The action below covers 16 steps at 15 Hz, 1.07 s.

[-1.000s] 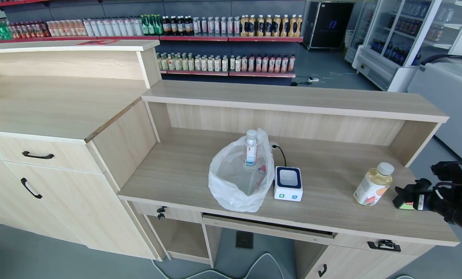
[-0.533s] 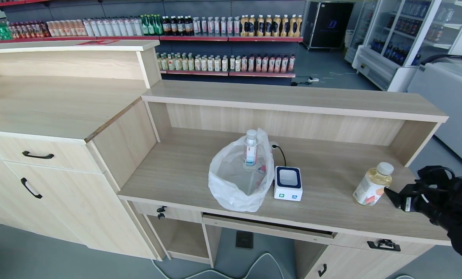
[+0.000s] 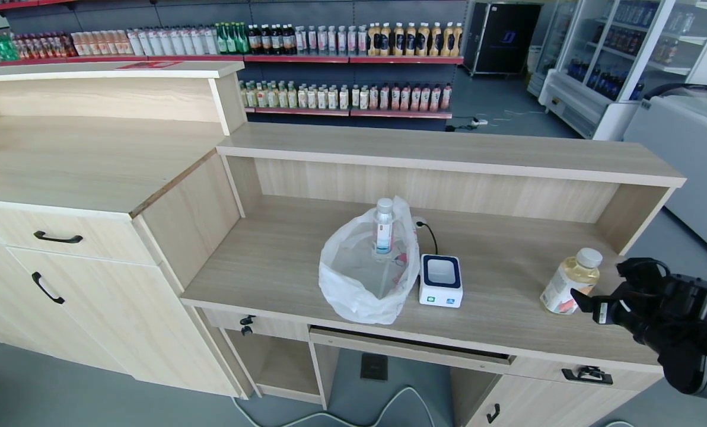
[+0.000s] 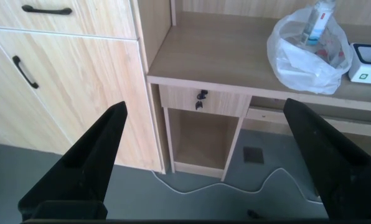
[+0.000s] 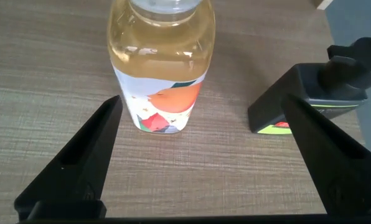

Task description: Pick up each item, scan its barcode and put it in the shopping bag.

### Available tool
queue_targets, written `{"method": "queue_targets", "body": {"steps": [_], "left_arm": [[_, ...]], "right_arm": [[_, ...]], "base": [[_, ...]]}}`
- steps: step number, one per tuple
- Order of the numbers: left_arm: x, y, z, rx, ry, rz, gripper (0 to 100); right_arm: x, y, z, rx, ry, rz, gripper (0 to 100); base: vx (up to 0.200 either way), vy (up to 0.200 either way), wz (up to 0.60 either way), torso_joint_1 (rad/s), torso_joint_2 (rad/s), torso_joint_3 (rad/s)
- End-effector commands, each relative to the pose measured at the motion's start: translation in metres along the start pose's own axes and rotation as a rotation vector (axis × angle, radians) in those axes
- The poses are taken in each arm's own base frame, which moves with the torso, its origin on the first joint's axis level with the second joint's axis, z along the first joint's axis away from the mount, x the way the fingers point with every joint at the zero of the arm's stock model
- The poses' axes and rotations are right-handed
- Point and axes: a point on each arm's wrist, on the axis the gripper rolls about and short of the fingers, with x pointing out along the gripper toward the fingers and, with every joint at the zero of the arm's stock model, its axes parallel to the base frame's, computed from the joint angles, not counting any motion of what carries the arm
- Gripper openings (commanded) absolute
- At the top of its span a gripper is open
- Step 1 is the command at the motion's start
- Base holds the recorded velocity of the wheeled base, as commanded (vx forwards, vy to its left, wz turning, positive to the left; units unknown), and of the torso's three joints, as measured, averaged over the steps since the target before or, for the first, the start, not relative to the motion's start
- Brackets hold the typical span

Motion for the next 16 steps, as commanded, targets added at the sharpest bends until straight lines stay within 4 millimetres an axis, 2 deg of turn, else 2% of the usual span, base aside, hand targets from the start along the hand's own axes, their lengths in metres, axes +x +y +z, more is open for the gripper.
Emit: {"method": "queue_targets", "body": {"steps": [1,4,10,16], "left_arm": [[0.000,0.000,0.000,0.000,0.000,0.000,100],[0.000,0.000,0.000,0.000,0.000,0.000,100],[0.000,0.000,0.000,0.000,0.000,0.000,100],[0.000,0.000,0.000,0.000,0.000,0.000,100]], "right_arm": [[0.004,0.004,-0.003,0.001,0.008,-0.003,100],[0.011,0.015,-0.006,0.049,0.015,-0.011,100],[0.028,0.019,-0.004,0.044,-0.024,-0.014,100],[0.040,0.035,-0.006,0.036,-0.040,0.024,100]], "base": [[0.000,0.000,0.00,0.000,0.00,0.000],[0.000,0.000,0.00,0.000,0.00,0.000],[0.000,0.000,0.00,0.000,0.00,0.000],[0.000,0.000,0.00,0.000,0.00,0.000]]}}
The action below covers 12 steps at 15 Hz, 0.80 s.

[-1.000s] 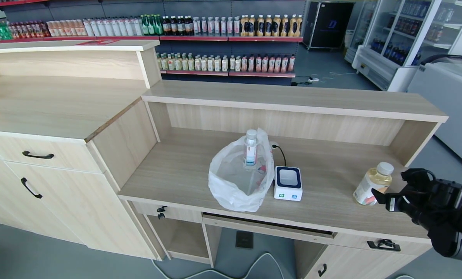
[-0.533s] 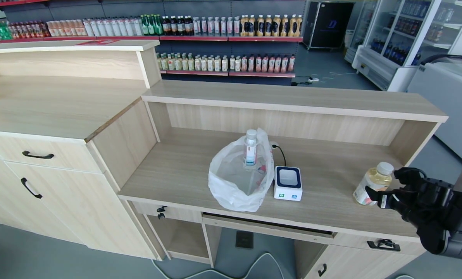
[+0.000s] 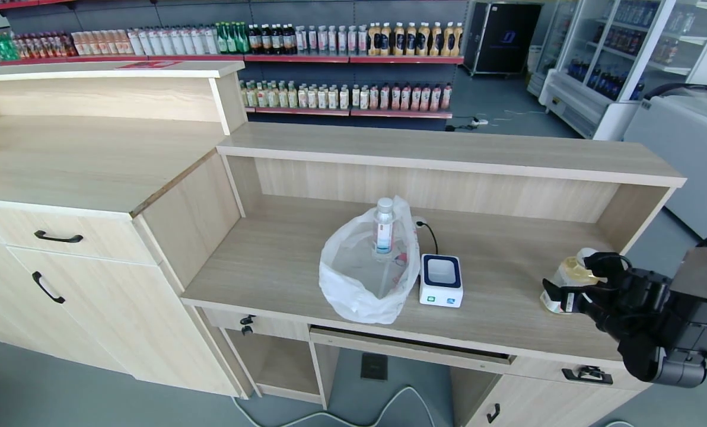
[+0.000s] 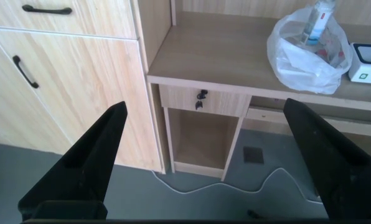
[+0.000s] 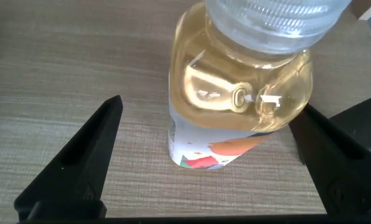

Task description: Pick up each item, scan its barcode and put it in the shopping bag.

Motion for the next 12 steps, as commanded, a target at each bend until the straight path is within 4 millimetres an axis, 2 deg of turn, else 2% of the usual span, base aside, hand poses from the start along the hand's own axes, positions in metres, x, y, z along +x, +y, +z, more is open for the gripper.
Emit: {"method": "queue_targets", "body": {"steps": [1,5,12], "left_arm": [[0.000,0.000,0.000,0.000,0.000,0.001,100],[0.000,0.000,0.000,0.000,0.000,0.001,100],[0.000,0.000,0.000,0.000,0.000,0.001,100]], "right_arm": [[0.005,0.002,-0.004,-0.002,0.001,-0.004,100],[0.018,0.001,-0.003,-0.004,-0.026,-0.029,100],[0.027,0.020,-0.012,-0.016,-0.010,0.017,100]], "base": [[0.000,0.000,0.00,0.000,0.00,0.000],[0.000,0.000,0.00,0.000,0.00,0.000],[0.000,0.000,0.00,0.000,0.00,0.000]]}}
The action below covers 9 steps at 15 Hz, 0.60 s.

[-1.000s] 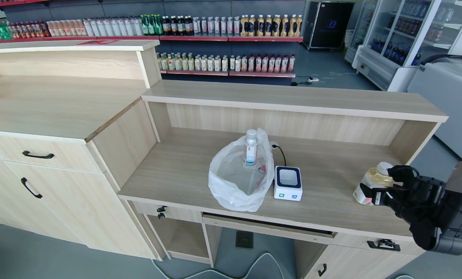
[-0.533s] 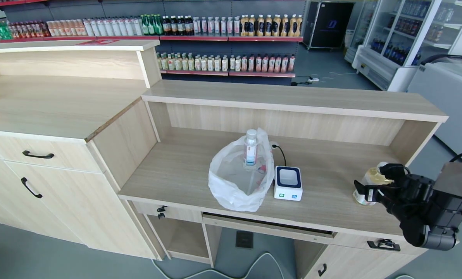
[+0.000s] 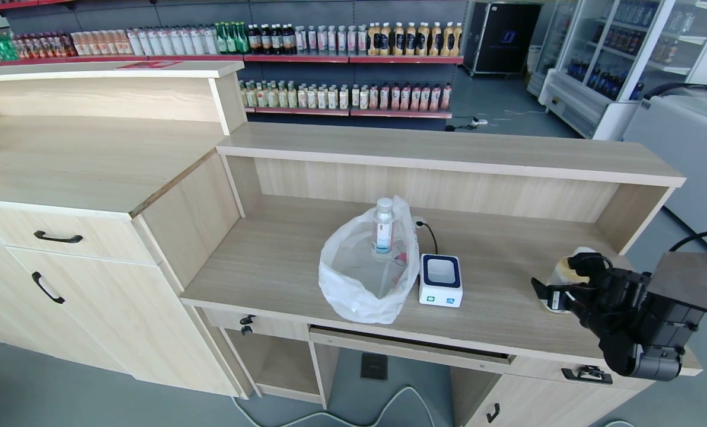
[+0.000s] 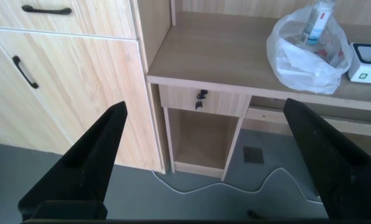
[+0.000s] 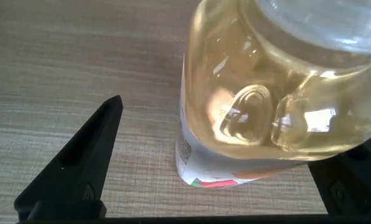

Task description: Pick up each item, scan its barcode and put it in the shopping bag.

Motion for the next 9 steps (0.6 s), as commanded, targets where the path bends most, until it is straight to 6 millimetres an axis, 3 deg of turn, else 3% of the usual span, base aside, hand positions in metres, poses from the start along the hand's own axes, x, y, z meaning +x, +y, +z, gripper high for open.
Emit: {"method": "queue_targets", "body": {"steps": [1,4,5,9], "left_arm": [[0.0000,0.0000,0.0000,0.000,0.000,0.000,100],[0.0000,0.0000,0.0000,0.000,0.000,0.000,100],[0.0000,0.0000,0.0000,0.000,0.000,0.000,100],[0.0000,0.0000,0.0000,0.000,0.000,0.000,100]], "right_arm": [[0.0029,0.0045,-0.0041,-0.001,0.005,0.011,100],[0.0034,0.0070,-0.0042,-0.001,0.001,0.017,100],[0.0037,0.0070,-0.0039,-0.001,-0.005,0.016,0],[0.0059,0.0055,0.0015,0.000,-0.026,0.011,0]], "base": [[0.000,0.000,0.00,0.000,0.00,0.000],[0.000,0.000,0.00,0.000,0.00,0.000],[0.000,0.000,0.00,0.000,0.00,0.000],[0.000,0.000,0.00,0.000,0.00,0.000]]}}
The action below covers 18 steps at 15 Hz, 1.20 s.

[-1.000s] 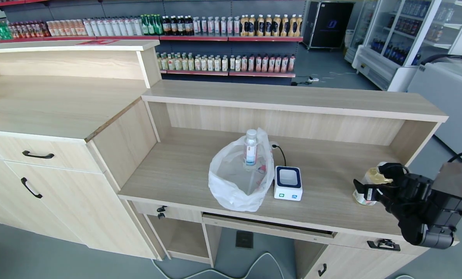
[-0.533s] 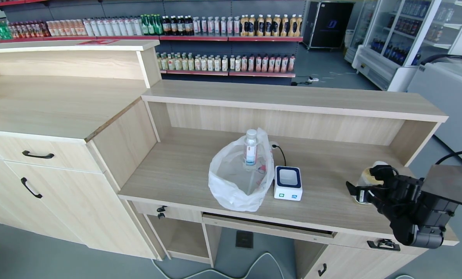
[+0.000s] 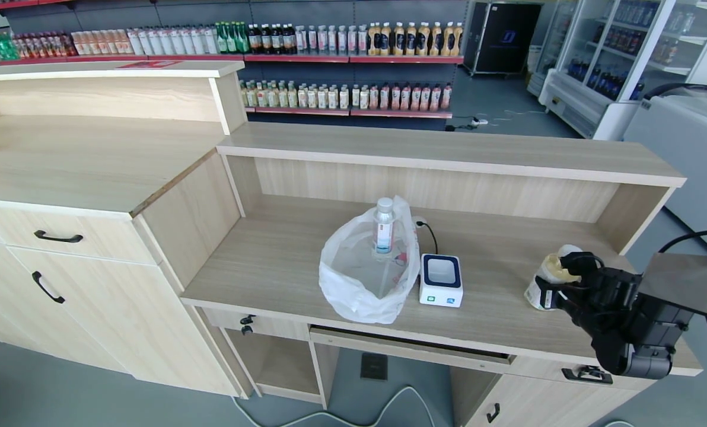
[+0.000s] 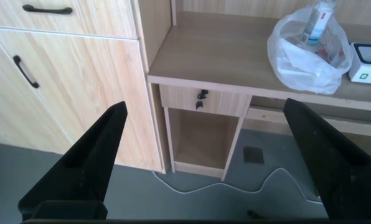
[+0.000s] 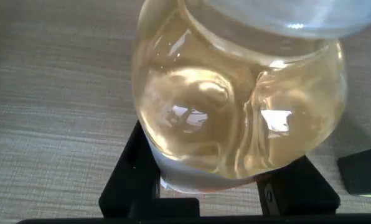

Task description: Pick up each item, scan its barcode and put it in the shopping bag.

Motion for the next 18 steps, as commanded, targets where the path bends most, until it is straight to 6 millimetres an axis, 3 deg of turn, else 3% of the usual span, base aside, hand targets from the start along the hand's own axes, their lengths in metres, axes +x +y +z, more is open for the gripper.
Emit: {"method": "queue_targets", "body": {"steps": [1,8,11,12,13,14,16,18], "left_arm": [[0.000,0.000,0.000,0.000,0.000,0.001,100],[0.000,0.000,0.000,0.000,0.000,0.001,100],[0.000,0.000,0.000,0.000,0.000,0.001,100],[0.000,0.000,0.000,0.000,0.000,0.001,100],[0.000,0.000,0.000,0.000,0.000,0.001,100],[0.000,0.000,0.000,0.000,0.000,0.001,100],[0.000,0.000,0.000,0.000,0.000,0.001,100],[0.000,0.000,0.000,0.000,0.000,0.001,100]], "right_arm": [[0.002,-0.001,0.005,-0.003,-0.020,-0.004,0],[0.005,-0.003,0.018,-0.011,-0.057,-0.015,0],[-0.011,-0.001,0.056,0.008,-0.087,-0.023,0],[-0.039,0.001,0.104,0.049,-0.113,0.021,0],[-0.053,0.001,0.123,0.066,-0.111,0.048,0],[-0.096,-0.001,0.168,0.132,-0.070,0.107,0],[-0.144,0.001,0.205,0.179,-0.043,0.214,0],[-0.168,0.002,0.217,0.171,-0.080,0.328,0]], "base": [[0.000,0.000,0.00,0.000,0.00,0.000],[0.000,0.000,0.00,0.000,0.00,0.000],[0.000,0.000,0.00,0.000,0.00,0.000],[0.000,0.000,0.00,0.000,0.00,0.000],[0.000,0.000,0.00,0.000,0.00,0.000],[0.000,0.000,0.00,0.000,0.00,0.000],[0.000,0.000,0.00,0.000,0.00,0.000],[0.000,0.000,0.00,0.000,0.00,0.000]]}}
